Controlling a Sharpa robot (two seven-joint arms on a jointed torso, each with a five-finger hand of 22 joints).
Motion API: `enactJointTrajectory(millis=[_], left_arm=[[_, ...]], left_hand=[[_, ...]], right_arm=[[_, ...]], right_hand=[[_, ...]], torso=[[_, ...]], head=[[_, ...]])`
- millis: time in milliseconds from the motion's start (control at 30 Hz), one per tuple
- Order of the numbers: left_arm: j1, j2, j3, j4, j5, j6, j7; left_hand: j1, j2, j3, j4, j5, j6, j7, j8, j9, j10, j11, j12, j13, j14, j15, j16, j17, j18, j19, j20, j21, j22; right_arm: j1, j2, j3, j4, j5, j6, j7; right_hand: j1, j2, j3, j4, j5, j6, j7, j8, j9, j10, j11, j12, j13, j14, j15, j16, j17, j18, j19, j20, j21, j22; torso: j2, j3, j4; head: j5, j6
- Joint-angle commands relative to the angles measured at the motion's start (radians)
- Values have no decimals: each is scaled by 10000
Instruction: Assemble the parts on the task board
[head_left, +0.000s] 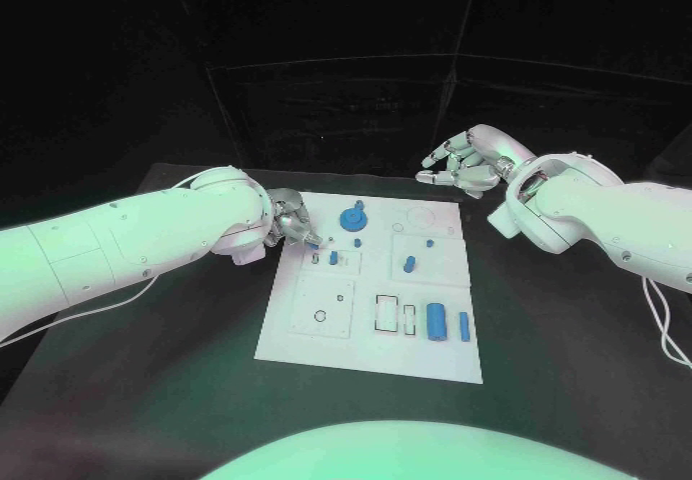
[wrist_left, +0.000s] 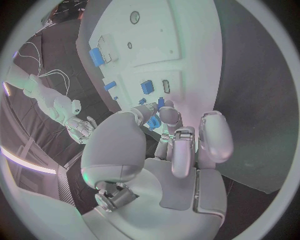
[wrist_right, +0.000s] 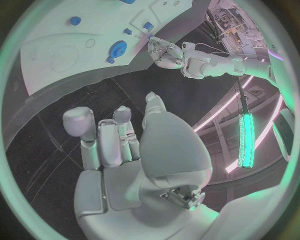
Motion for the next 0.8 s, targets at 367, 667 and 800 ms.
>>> enactJointTrajectory(millis=[367,667,800], left_arm=[[-67,-32,-36,218,-215,101,-326],[-88,-9,-43,215,-490,386,-424],[-94,12,-46,200,-617,551,-466]], left_hand=[[-127,-49,1502,-1512,51,0,-78,84,23,114,-12,70,12,1014,-70,-22,2450,3,22,-40,-29,-28],[-156,-85,1486,-1542,45,22,-92,110,30,159,-21,109,57,1023,-72,-2,2491,-1,26,-41,-21,-13],[-165,-94,1480,-1548,43,29,-97,117,31,177,-24,130,81,1024,-72,0,2495,-1,24,-41,-23,-15]], right_arm=[[18,33,6,-11,86,-100,179],[18,20,6,3,90,-98,180],[18,16,6,6,95,-96,178]], right_hand=[[73,109,-61,-61,60,9,-49,49,-5,-133,-31,-333,-368,228,-90,-75,-47,97,-53,-19,-95,-88],[68,103,-81,-60,56,-15,-44,39,-12,-120,-29,-349,-395,235,-91,-77,-41,95,-42,-22,-101,-87],[68,103,-81,-60,56,-15,-44,39,-12,-120,-29,-349,-395,235,-91,-77,-41,95,-42,-22,-101,-87]], torso=[[3,18,-29],[12,11,-23],[9,9,-18]], head=[[-3,-42],[-8,-61],[-5,-69]])
